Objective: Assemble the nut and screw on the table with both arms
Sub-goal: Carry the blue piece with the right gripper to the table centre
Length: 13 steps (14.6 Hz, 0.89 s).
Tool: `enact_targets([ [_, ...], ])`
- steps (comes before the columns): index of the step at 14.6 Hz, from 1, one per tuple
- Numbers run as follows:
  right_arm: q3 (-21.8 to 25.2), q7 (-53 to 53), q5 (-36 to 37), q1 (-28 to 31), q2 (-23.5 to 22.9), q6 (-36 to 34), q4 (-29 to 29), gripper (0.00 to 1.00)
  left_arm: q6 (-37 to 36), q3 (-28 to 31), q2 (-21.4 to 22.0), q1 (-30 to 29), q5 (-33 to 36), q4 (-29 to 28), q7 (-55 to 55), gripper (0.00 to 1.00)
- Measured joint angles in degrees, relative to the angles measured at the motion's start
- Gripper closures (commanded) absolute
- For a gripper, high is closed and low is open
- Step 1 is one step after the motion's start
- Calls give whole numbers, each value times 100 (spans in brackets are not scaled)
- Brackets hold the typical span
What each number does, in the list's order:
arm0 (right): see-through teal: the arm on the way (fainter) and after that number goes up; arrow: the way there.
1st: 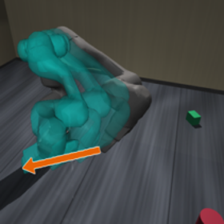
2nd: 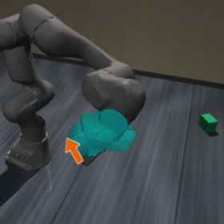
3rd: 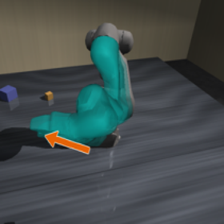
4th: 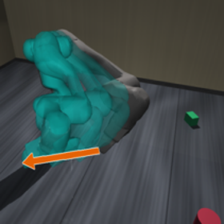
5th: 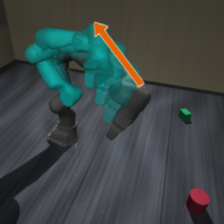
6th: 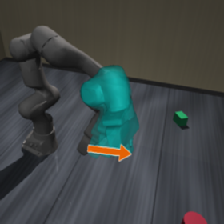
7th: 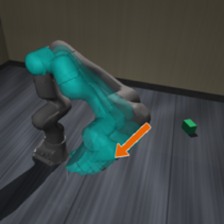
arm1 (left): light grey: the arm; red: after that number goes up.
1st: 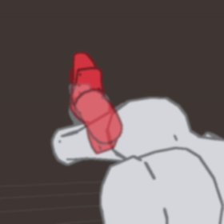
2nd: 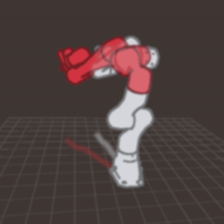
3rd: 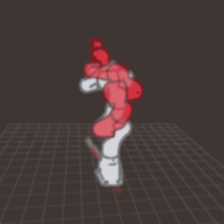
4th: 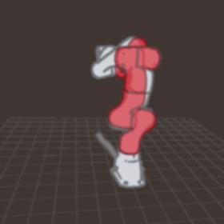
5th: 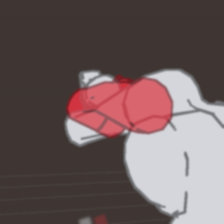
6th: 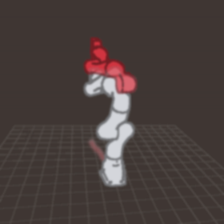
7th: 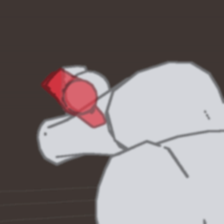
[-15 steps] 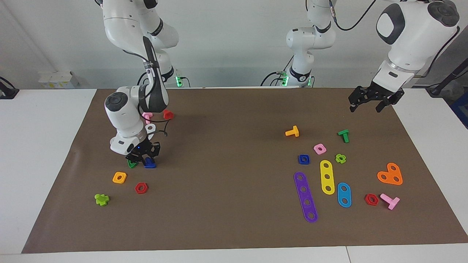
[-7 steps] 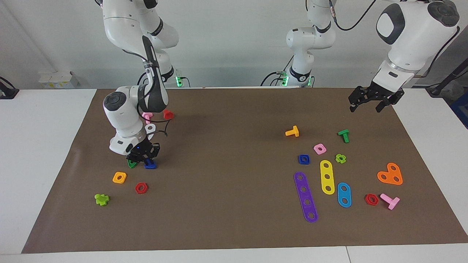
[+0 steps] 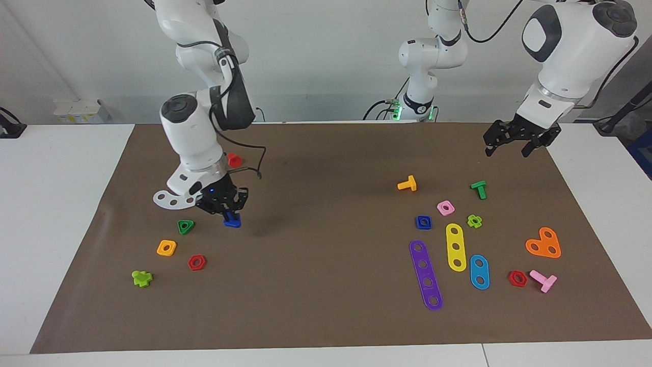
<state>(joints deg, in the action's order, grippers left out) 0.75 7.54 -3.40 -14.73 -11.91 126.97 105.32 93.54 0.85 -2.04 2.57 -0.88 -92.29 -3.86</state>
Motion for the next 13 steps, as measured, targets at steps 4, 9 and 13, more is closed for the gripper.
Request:
enact_targets([
  [4, -20, 1476, 164, -998, -141, 288, -81, 100, -1, 34, 2, -9, 0, -1, 0, 0],
  [9, -21, 2628, 516, -1703, -760, 860, -305, 100, 19, 34, 6, -9, 0, -1, 0, 0],
  [13, -17, 3228, 852, -2021, -1221, 1441, -340, 100, 247, -1, 42, 3, -14, -224, 0, 6],
])
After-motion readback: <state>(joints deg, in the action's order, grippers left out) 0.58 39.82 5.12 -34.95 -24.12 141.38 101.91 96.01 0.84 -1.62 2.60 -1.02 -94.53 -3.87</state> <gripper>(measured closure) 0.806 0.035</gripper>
